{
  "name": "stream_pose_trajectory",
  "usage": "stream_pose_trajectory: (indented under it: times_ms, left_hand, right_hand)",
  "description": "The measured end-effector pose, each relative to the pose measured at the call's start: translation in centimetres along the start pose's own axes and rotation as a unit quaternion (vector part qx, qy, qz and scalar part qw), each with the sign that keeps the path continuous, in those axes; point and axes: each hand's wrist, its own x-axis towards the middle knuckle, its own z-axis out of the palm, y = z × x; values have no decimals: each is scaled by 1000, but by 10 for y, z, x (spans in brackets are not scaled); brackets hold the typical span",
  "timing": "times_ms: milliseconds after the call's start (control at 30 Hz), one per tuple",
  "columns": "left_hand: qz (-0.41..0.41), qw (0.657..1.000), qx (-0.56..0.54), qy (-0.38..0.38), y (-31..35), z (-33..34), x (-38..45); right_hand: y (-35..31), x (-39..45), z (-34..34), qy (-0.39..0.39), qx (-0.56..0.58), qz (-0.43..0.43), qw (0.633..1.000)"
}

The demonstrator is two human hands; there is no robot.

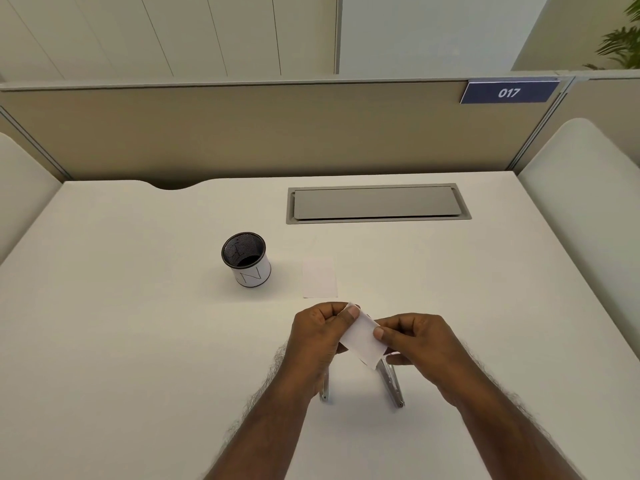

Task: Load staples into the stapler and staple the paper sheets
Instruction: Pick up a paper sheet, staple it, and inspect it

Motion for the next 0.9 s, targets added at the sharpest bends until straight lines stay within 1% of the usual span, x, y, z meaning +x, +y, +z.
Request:
stream_pose_trajectory:
  times_ms: [133,333,433,533,600,700,733,800,900]
  left_hand:
    - [9,999,32,-10,-1,-1,1]
    - [-1,1000,22,-14,-3,0,2]
    - [9,999,39,-5,-6,-1,2]
    - [28,997,67,11,-8,-2,4]
    - [41,996,84,12,-8,-3,6]
    - [51,993,104,11,-9,0,8]
    - [47,994,97,13,-9,1,7]
    - [20,999,47,15,-11,2,5]
    - [-42,997,-60,-32,-16,0,2]
  right_hand:
    - [0,1,1,13,-18,-7,1000]
    - [6,3,2,43,-42,-22,998]
    - [8,3,2,30,-43,-17,999]
    - [10,4,3,13,-87,-24,996]
    - [11,5,6,22,-106,-33,994]
    - [12,6,7,44,-74,-32,996]
    - [13,7,8,47,-66,-31,996]
    - [12,8,8,52,-55,-32,997]
    - [13,11,5,76,-17,-30,996]
